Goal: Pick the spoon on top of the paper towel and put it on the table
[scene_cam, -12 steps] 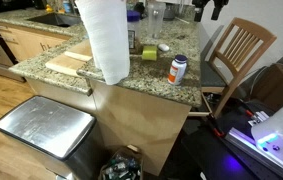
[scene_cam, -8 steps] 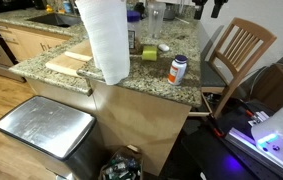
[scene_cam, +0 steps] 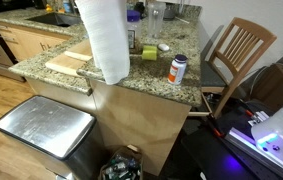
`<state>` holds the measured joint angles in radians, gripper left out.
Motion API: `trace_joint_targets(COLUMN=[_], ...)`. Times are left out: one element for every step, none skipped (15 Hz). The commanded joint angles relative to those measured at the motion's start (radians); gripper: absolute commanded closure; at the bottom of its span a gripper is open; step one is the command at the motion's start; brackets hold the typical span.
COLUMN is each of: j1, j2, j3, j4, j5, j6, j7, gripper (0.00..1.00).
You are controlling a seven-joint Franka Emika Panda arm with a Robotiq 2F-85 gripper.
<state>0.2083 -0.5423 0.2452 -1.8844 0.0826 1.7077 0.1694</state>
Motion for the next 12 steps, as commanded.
trace_joint_targets(j1=[-0.007, -0.006, -0.006, 0.011, 0.023, 0.032, 0.043, 0.050, 0.054, 0.051, 0.051, 0.047], j2=[-0.006, -0.011, -0.009, 0.012, 0.020, 0.033, 0.045, 0.064, 0.086, 0.113, 0.140, 0.171], j3=[0.008, 0.009, 0.008, 0.016, 0.028, 0.053, 0.070, 0.093, 0.117, 0.145, 0.165, 0.185], j4=[0.020, 0.026, 0.026, 0.008, -0.002, -0.010, -0.015, -0.014, -0.017, -0.023, -0.030, -0.032], j5=[0.004, 0.004, 0.004, 0.007, 0.015, 0.013, 0.018, 0.017, 0.010, -0.009, -0.017, -0.030], j6=[-0.008, -0.011, -0.011, -0.013, 0.011, 0.057, 0.102, 0.154, 0.213, 0.266, 0.318, 0.335], j7=[-0.003, -0.005, -0.007, -0.042, -0.054, -0.057, -0.059, -0.042, -0.024, 0.002, 0.025, 0.057], gripper=[0.00, 0.00, 0.00, 0.00, 0.00, 0.00, 0.00, 0.00, 0.00, 0.00, 0.00, 0.00])
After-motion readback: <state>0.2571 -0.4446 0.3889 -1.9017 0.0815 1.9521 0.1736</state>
